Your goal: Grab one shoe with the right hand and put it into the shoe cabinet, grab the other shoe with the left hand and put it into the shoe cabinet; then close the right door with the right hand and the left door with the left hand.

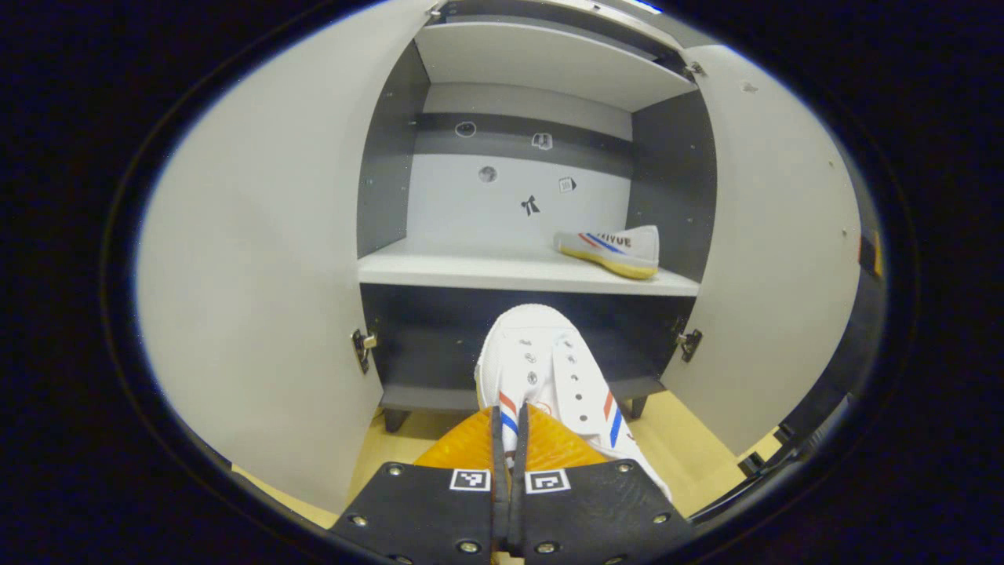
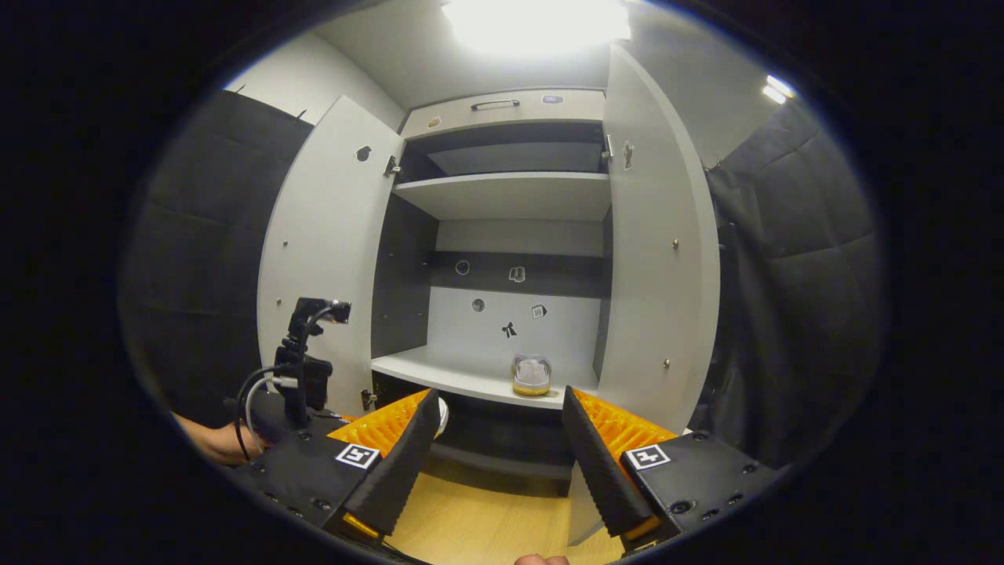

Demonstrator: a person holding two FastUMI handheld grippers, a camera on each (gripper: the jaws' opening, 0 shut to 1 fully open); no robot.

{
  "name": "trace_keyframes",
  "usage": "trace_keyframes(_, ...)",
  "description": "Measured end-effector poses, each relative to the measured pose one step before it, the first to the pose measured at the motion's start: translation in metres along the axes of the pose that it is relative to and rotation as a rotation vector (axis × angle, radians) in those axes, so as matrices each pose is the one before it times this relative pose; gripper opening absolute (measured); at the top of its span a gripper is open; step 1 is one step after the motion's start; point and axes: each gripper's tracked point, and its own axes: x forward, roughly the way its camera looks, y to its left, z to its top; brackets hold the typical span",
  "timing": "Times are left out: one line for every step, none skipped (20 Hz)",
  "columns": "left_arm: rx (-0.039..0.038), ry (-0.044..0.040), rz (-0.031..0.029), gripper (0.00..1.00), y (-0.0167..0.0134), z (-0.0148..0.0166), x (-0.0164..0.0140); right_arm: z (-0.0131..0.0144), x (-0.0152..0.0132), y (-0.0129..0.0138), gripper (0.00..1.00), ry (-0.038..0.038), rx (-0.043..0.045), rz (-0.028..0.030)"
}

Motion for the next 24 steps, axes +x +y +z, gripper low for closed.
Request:
trace_keyframes(0.01243,-0.02544,-0.00791,0.01,0.00044,0.00619,-0.00492,-0.00006,-0.00132,-0.00276,0.98,-0.00211,0.0071,-0.0066)
trace_keyframes(0.01148,-0.01956,-0.00017,0.01,0.00177,0.00279,-0.00265,0.00042,-0.00079,-0.00202,0.98,-0.00082,0.00879,-0.00558)
trace_keyframes(0.00739,-0.01307,0.00143,0.01,-0.00341,-0.00762,0.00268,-0.00043,-0.00122,-0.00239,0.97,0.00043,0.00725,-0.00514)
trace_keyframes(-0.00066,-0.00869,0.00238,0.06,-0.00051,-0.00158,0.00094,-0.00044,-0.00097,-0.00315,0.97,0.00052,0.00354,-0.00817)
trace_keyframes(-0.00627,-0.01007,0.00284,0.06,-0.00089,-0.00144,0.00075,0.0,-0.00095,-0.00384,0.98,-0.00184,0.00054,-0.01106)
trace_keyframes(-0.00446,-0.00661,0.00452,0.06,0.00046,-0.00124,-0.00026,0.00015,-0.00073,-0.0029,0.98,-0.00032,-0.0008,-0.00994)
trace_keyframes(0.00061,-0.01562,0.00183,0.01,-0.0006,0.0015,0.00003,-0.00139,-0.00163,-0.00221,0.97,0.00192,-0.001,-0.00878)
trace_keyframes(0.00407,-0.00482,0.00504,0.01,0.00095,0.00153,-0.0018,-0.00085,-0.00125,-0.00292,0.97,0.00256,-0.00203,-0.00955)
trace_keyframes(0.00706,-0.01113,0.00074,0.01,-0.00051,0.00223,-0.00091,-0.0014,-0.0007,-0.00322,0.97,0.00224,-0.00312,-0.0126)
trace_keyframes(0.00368,-0.00948,0.0017,0.01,-0.00017,0.00082,-0.00134,-0.00083,-0.00064,-0.00372,0.98,0.00208,-0.00095,-0.01283)
trace_keyframes(-0.00084,-0.01006,-0.00119,0.01,0.0001,0.00014,-0.00008,-0.0006,-0.00052,-0.0023,0.98,0.00173,0.00178,-0.00994)
trace_keyframes(-0.00465,-0.00679,-0.00234,0.01,-0.00007,-0.00011,-0.00011,-0.00052,0.00011,-0.00229,0.97,0.00267,0.00333,-0.00957)
trace_keyframes(-0.00525,-0.00655,-0.00289,0.01,0.00043,-0.00071,0.001,-0.00117,-0.00034,-0.00186,0.97,0.00282,0.003,-0.0079)
trace_keyframes(0.00158,-0.00117,-0.00304,0.01,-0.00029,-0.00075,0.00031,-0.00026,0.00046,-0.00194,0.98,0.00233,0.00243,-0.0096)
trace_keyframes(0.0062,-0.00273,0.00093,0.01,0.0003,0.00019,-0.0007,0.00046,0.00038,-0.00157,0.97,-0.00001,0.0028,-0.00511)
trace_keyframes(0.00715,-0.00417,0.00328,0.01,-0.00038,0.00161,0.0004,0.00117,0.00037,-0.00035,0.98,-0.00239,0.00171,-0.00386)
trace_keyframes(0.00603,-0.0013,0.0038,0.01,0.00006,0.00127,-0.00228,0.00013,0.00002,-0.0007,0.97,-0.0032,-0.00119,-0.00595)
trace_keyframes(0.00115,0.00087,0.00401,0.01,-0.00004,-0.00047,-0.00042,0.00058,0.00069,0.00002,0.97,-0.00201,-0.00391,-0.00502)
trace_keyframes(-0.00247,0.00505,0.00408,0.01,0.00013,-0.00061,0.00022,-0.00052,0.0008,-0.00047,0.98,-0.00063,-0.00409,-0.006)
trace_keyframes(-0.00366,0.00231,0.00374,0.01,0.00012,0.00003,0.00077,-0.00099,0.00034,0.00011,0.97,0.00111,-0.00304,-0.00479)
trace_keyframes(-0.00377,0.00303,0.00369,0.01,-0.00001,-0.00014,-0.00042,-0.00128,-0.00002,-0.00021,0.98,0.00246,-0.00217,-0.00596)
trace_keyframes(-0.00152,0.00341,0.0039,0.01,0.00032,-0.00013,0.0001,-0.00154,0.00089,-0.00004,0.98,0.00383,-0.00052,-0.00673)
trace_keyframes(0.00306,0.00394,0.0013,0.01,-0.00077,-0.00028,0.00042,-0.00195,0.00065,-0.00035,0.97,0.00342,0.00103,-0.00675)
trace_keyframes(0.00233,0.00545,0.00118,0.01,0.00011,0.0,-0.00024,-0.00096,0.00121,-0.00052,0.97,0.00412,0.00089,-0.00674)
